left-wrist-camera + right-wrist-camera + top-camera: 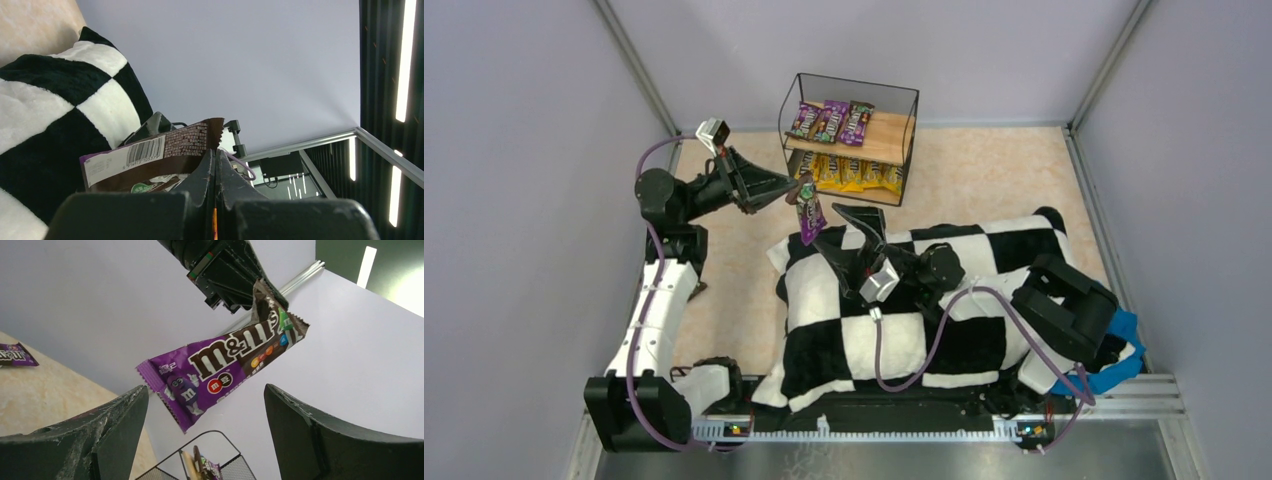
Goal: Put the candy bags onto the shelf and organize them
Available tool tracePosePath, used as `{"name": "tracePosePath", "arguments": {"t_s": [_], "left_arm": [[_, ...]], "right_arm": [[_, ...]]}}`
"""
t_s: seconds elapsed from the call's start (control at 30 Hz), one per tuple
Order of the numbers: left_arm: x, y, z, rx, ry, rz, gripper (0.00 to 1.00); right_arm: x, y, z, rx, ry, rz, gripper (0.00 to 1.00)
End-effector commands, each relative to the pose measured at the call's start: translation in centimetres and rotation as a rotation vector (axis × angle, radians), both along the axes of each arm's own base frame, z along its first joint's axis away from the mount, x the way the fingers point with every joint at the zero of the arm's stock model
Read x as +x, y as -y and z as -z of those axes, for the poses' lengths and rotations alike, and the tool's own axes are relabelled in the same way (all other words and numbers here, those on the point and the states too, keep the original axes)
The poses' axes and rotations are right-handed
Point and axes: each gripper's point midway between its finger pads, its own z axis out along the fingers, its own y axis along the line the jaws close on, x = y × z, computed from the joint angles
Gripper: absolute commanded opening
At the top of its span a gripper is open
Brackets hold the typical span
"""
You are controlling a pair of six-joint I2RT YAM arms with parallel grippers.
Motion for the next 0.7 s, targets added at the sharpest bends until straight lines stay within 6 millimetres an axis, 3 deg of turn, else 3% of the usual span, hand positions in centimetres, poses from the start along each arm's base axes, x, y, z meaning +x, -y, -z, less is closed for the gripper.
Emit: {"name": "tracePosePath", "arguments": {"t_s": [0.0,0.17,0.3,0.67], "left_arm": [[-0.7,0.2,-2.4,-0.007,0.089,0.010,0.00],[-0.5,0.2,-2.3,-0.005,0.084,0.007,0.00],[-0.9,0.9,-2.1,-0.006,0.075,0.031,0.00],[0.4,0.7,-0.8,-0.033,-0.010,-0.004,0.00]], "right_arm": [[-0.6,-0.1,-2.5,0.099,0.036,-0.029,0.85],[0.1,-0.2,-2.5,0.122,0.022,-0.013,0.85],[-0.1,0.2,-3.7,0.164,0.015,-0.021,0.75],[-2.4,2.4,-6.0,0.244,0.009,-0.034,0.58]]}}
